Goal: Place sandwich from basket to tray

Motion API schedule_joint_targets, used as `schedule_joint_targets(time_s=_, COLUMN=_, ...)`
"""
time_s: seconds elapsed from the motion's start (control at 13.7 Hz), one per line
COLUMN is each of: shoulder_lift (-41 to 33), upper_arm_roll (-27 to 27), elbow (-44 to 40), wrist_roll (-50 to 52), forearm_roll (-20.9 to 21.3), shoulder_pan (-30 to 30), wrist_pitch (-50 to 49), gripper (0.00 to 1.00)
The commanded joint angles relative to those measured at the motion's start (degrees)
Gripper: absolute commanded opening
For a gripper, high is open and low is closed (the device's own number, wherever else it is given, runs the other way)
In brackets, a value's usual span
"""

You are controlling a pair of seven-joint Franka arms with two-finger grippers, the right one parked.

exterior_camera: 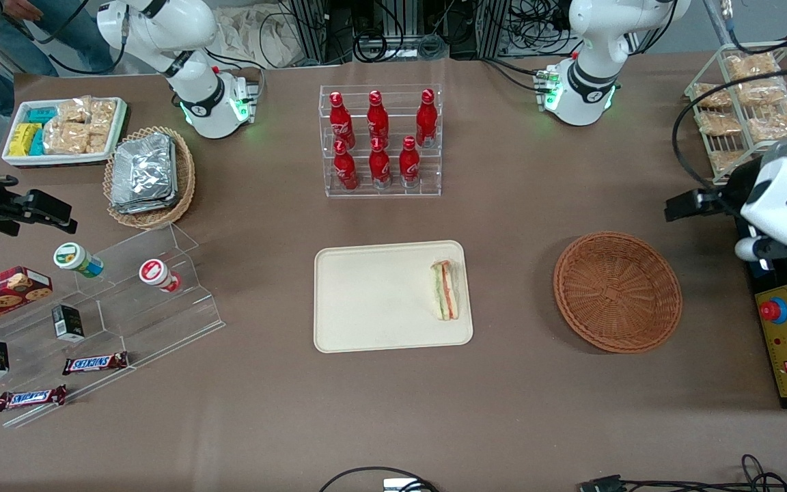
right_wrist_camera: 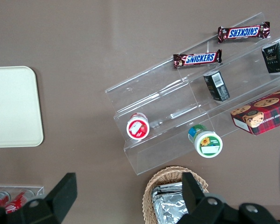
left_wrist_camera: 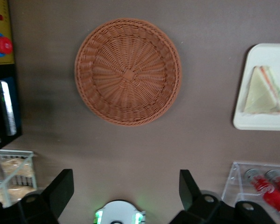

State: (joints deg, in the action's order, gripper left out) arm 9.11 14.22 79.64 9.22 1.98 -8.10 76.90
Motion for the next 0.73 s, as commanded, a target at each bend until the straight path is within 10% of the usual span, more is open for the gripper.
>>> schedule_joint_targets(time_s=0.0, shoulder_lift=-2.0, upper_arm_roll=0.5, elbow=2.9, wrist_roll=-2.3, forearm_roll=1.5, shoulder_pan=-1.1, wrist_pitch=-0.4, gripper=1.0)
schedule_joint_targets(time_s=0.66, shoulder_lift=-12.6, upper_arm_roll=0.5, elbow=19.8, wrist_roll=-2.2, forearm_roll=0.3, shoulder_pan=-2.8, wrist_pitch=9.7, gripper=1.0)
